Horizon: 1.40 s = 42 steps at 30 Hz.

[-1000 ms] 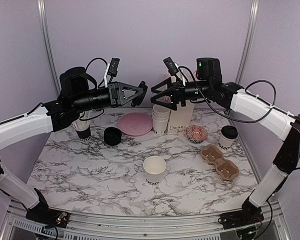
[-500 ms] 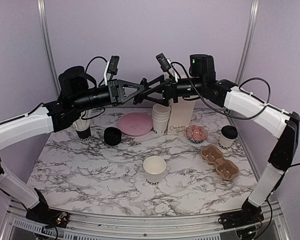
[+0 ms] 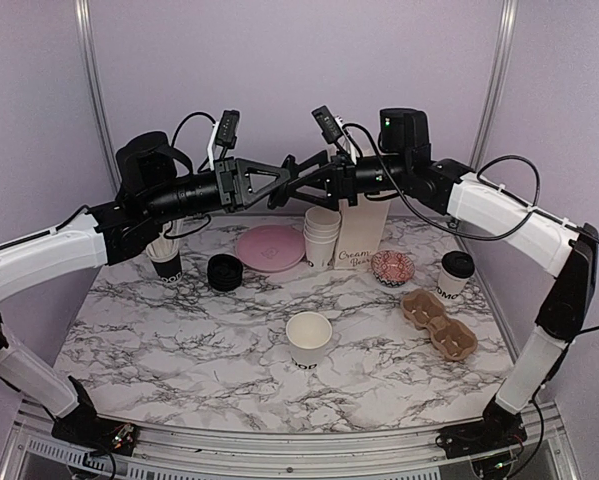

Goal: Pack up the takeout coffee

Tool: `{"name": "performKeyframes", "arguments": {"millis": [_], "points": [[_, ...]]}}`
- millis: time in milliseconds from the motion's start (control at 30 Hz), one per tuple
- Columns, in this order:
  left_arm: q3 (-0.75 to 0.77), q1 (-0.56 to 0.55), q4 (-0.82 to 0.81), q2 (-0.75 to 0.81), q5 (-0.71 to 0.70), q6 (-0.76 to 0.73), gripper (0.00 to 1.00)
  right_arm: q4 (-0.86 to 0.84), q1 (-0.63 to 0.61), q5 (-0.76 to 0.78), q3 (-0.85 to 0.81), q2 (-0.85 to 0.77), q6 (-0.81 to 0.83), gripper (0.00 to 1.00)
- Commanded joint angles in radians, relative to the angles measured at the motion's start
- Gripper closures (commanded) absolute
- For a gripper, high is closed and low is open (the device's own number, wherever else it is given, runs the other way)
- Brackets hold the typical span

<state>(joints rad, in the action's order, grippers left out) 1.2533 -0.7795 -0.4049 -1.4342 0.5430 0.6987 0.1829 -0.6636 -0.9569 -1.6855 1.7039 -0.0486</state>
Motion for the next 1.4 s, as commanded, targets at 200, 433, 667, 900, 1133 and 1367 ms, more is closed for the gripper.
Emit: {"name": "performKeyframes", "arguments": {"millis": [200,433,667,900,1133,1367], "points": [[0.015,-0.007,-0.050,-0.016,0.009,0.004,0.89,-0.022,-0.005,-0.038,0.001,-0.005,0.029,0.36],[-0.020,-0.001,0.045,0.017,-0.035,-0.043,0.44,0.036,0.018,0.003,0.088,-0.061,0.130,0.38],[-0.044,0.000,0.430,0.122,-0.285,-0.288,0.22,0.306,0.064,0.094,0.189,-0.154,0.451,0.38],[-0.139,-0.001,0.621,0.150,-0.488,-0.400,0.27,0.669,0.033,0.246,0.169,-0.161,0.780,0.38],[-0.250,-0.016,0.631,0.109,-0.477,-0.372,0.29,0.830,-0.041,0.425,0.126,-0.122,0.893,0.38],[-0.321,-0.053,0.587,0.053,-0.473,-0.359,0.30,0.915,-0.108,0.525,0.062,-0.043,0.903,0.38]]}}
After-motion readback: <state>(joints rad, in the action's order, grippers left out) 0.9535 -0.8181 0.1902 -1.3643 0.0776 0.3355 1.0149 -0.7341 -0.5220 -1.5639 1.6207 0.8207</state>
